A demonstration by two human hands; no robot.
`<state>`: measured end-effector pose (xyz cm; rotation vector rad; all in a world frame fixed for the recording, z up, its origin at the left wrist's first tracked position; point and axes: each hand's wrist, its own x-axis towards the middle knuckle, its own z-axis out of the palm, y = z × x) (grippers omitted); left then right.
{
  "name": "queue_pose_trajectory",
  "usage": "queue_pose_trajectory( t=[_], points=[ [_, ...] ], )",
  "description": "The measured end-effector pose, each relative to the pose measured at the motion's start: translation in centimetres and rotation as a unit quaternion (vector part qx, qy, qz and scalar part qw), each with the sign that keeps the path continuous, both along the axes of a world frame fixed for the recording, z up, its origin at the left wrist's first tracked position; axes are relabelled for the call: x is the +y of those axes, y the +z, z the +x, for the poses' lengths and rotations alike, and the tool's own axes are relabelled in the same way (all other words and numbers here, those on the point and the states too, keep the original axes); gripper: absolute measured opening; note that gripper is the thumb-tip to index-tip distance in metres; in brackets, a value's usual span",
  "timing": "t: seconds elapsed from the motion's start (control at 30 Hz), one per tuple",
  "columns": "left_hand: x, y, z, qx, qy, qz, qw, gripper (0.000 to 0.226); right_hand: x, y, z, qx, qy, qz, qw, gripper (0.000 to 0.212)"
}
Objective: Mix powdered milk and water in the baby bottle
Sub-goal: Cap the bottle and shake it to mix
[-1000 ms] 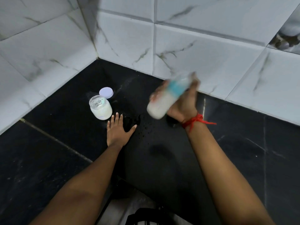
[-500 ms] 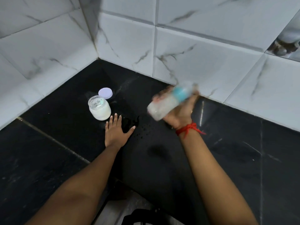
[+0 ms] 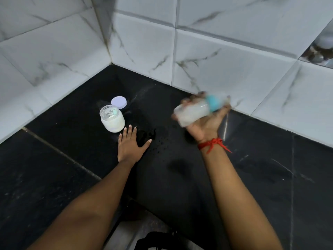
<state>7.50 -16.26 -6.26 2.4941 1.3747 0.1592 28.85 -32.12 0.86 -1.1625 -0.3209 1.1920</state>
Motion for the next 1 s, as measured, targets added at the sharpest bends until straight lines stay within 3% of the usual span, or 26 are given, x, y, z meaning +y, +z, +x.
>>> queue_pose_trajectory(
  t=[0.03,0.07,0.13,0.2,0.27,0.33,0.4,0.43,0.5,0.53,0.57,0.6,0.63,0.67,0.7,0.73,0.8,0.83,0.87,0.9,0.93,0.97,1.0],
  points=[
    [0.0,0.0,0.0,0.003,-0.001,-0.001,1.0,0.1,-0.4,1.4,0.3,0.008,-0.013,0.014,1.0,0.073],
    [0.0,0.1,0.0,0.004,-0.002,-0.002,1.0,0.1,-1.2,3.7,-0.6,-0.07,-0.037,0.055,0.995,0.078],
    [0.0,0.2,0.1,0.002,0.0,-0.002,1.0,0.101,-1.4,9.9,-1.5,0.002,-0.104,0.163,0.981,0.072],
    [0.0,0.1,0.2,0.002,0.001,-0.001,1.0,0.101,-0.6,11.8,-1.8,0.182,-0.072,0.227,0.954,0.069],
    [0.1,-0.1,0.0,0.006,0.001,0.003,1.0,0.102,-1.1,12.3,-2.7,0.133,-0.068,0.219,0.964,0.074],
    [0.1,-0.1,0.0,0.002,0.0,0.003,1.0,0.102,-1.5,11.9,-3.8,0.052,0.031,0.254,0.965,0.098],
    [0.1,0.0,0.1,-0.003,-0.001,0.004,1.0,0.102,-3.2,13.1,-4.9,0.156,0.053,0.272,0.948,0.131],
    [0.1,0.0,0.1,-0.005,-0.001,0.003,1.0,0.101,-2.5,12.3,-4.4,0.235,0.059,0.307,0.92,0.114],
    [0.0,-0.1,0.0,-0.005,0.002,0.005,1.0,0.101,-1.8,12.5,-4.0,0.17,-0.015,0.278,0.945,0.07],
    [0.1,-0.1,0.0,-0.002,0.001,0.006,1.0,0.101,-1.5,12.3,-4.0,0.106,0.007,0.294,0.95,0.074],
    [0.0,-0.1,0.0,0.0,-0.001,0.006,1.0,0.101,-1.3,12.1,-4.1,0.085,0.059,0.315,0.943,0.095],
    [0.0,-0.1,0.0,-0.001,-0.001,0.007,1.0,0.101,-1.7,11.6,-3.7,0.129,0.071,0.329,0.933,0.122],
    [0.1,0.0,0.0,-0.003,-0.001,0.005,1.0,0.101,-2.0,12.9,-3.5,0.202,0.048,0.346,0.915,0.132],
    [0.0,0.1,0.1,-0.005,-0.001,0.003,1.0,0.101,-2.3,13.6,-3.4,0.254,-0.025,0.336,0.907,0.11],
    [-0.1,0.1,0.1,-0.006,-0.001,0.003,1.0,0.101,-1.6,13.2,-2.0,0.285,-0.036,0.355,0.89,0.077],
    [-0.1,0.1,0.1,-0.005,0.0,0.004,1.0,0.101,-0.8,14.0,-1.4,0.251,-0.038,0.353,0.9,0.061],
    [0.0,0.0,0.0,-0.003,0.001,0.003,1.0,0.101,-0.3,14.9,-1.6,0.108,-0.012,0.321,0.941,0.076],
    [0.0,0.0,0.0,-0.005,0.001,0.003,1.0,0.101,-0.6,14.6,-2.0,0.088,0.05,0.327,0.94,0.095],
    [0.0,0.1,0.0,-0.007,0.001,0.004,1.0,0.101,-1.5,14.8,-2.2,0.095,0.078,0.339,0.933,0.118],
    [0.0,0.1,0.1,-0.006,0.0,0.005,1.0,0.101,-2.4,15.7,-2.9,0.181,0.101,0.373,0.904,0.132],
    [0.0,0.0,0.1,-0.005,-0.001,0.004,1.0,0.101,-2.7,15.9,-3.0,0.265,0.073,0.366,0.889,0.128],
    [0.0,0.0,0.1,-0.005,0.001,0.003,1.0,0.101,-1.1,14.9,-1.5,0.312,0.096,0.419,0.847,0.109],
    [0.0,-0.1,0.1,-0.005,0.003,0.005,1.0,0.101,-0.4,15.5,-1.7,0.284,0.036,0.372,0.883,0.093]
  ],
)
